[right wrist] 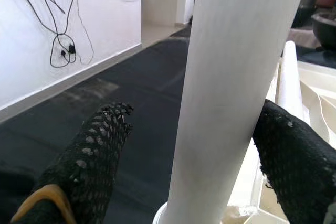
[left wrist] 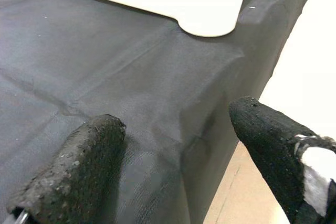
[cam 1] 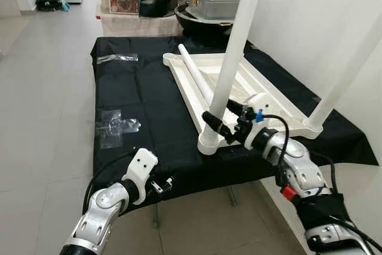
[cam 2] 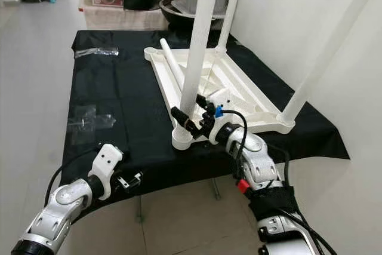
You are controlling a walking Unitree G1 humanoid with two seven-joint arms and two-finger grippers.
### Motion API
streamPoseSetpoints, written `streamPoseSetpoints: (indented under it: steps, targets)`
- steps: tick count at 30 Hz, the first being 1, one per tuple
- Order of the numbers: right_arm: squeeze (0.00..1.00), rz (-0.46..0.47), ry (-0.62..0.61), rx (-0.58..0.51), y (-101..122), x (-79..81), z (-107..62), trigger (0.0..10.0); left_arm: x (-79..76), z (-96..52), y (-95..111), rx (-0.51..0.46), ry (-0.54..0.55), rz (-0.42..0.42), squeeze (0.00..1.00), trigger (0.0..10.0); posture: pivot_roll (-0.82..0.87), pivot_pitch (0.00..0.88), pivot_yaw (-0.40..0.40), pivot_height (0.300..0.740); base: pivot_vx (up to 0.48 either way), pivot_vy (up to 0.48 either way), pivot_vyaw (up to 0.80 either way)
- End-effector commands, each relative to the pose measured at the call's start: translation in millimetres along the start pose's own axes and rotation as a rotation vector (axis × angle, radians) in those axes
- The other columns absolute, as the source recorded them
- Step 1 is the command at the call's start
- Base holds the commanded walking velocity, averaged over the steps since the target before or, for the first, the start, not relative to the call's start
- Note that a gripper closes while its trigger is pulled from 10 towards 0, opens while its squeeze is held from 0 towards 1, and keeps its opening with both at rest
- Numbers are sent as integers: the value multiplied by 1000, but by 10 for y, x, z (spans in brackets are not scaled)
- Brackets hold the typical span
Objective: Building children table
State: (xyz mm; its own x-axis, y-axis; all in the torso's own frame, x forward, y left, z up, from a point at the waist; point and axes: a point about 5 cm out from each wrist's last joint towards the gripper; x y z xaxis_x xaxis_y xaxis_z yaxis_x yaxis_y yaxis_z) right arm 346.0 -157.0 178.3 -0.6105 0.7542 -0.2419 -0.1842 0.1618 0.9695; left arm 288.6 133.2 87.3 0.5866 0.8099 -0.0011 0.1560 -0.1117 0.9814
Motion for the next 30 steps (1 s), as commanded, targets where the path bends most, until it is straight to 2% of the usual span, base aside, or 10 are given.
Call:
streamPoseSetpoints:
  steps: [1,6,12,13,14,15,19,28,29,30]
  targets:
    - [0,-15,1,6,2,-12,15,10000,-2,-11,-23,13,0,10,0,10000,35,0,-124,740,0,0,0]
    - [0,-35,-32,65,-32,-92,41,10000,-2,-2,-19,12,0,11,0,10000,33,0,-124,740,0,0,0]
    - [0,-24,-65,59,5,-147,123,10000,-16,11,-14,10,-4,11,0,10000,35,0,-126,740,0,0,0]
    - [0,-20,-61,50,19,-140,162,9137,-18,13,-13,9,-3,10,0,10000,40,0,-131,740,0,0,0]
    - [0,-20,-61,50,19,-140,162,9137,-18,13,-13,9,-3,10,0,10000,40,0,-131,740,0,0,0]
    - [0,-19,-57,45,28,-134,186,235,-19,15,-12,9,-2,10,0,10000,40,0,-131,740,0,0,0]
    - [0,-18,-87,68,3,-141,263,0,1,-14,-22,10,8,9,0,10000,51,0,-139,740,0,0,0]
    - [0,-20,-203,107,-47,-260,222,0,0,-43,-38,12,15,7,0,10000,46,0,-138,740,0,0,0]
    - [0,-30,-291,153,-90,-331,181,0,-7,-40,-41,13,13,7,0,10000,40,0,-134,740,0,0,0]
    - [0,-24,-486,225,-176,-469,76,0,-12,-27,-37,13,10,7,0,10000,34,0,-129,740,0,0,0]
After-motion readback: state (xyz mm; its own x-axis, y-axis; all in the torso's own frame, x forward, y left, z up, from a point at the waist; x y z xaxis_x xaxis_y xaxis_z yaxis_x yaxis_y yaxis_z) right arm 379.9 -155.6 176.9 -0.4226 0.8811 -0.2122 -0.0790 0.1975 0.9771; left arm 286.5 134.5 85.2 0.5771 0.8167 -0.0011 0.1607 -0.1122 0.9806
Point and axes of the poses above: a point about 5 cm out from each wrist's last joint towards the gripper, its own z axis pointing out of the wrist towards the gripper, its own y axis along the axis of the wrist's last joint, x = y × z, and after that the axes turned 9 degrees about -z, right-handed
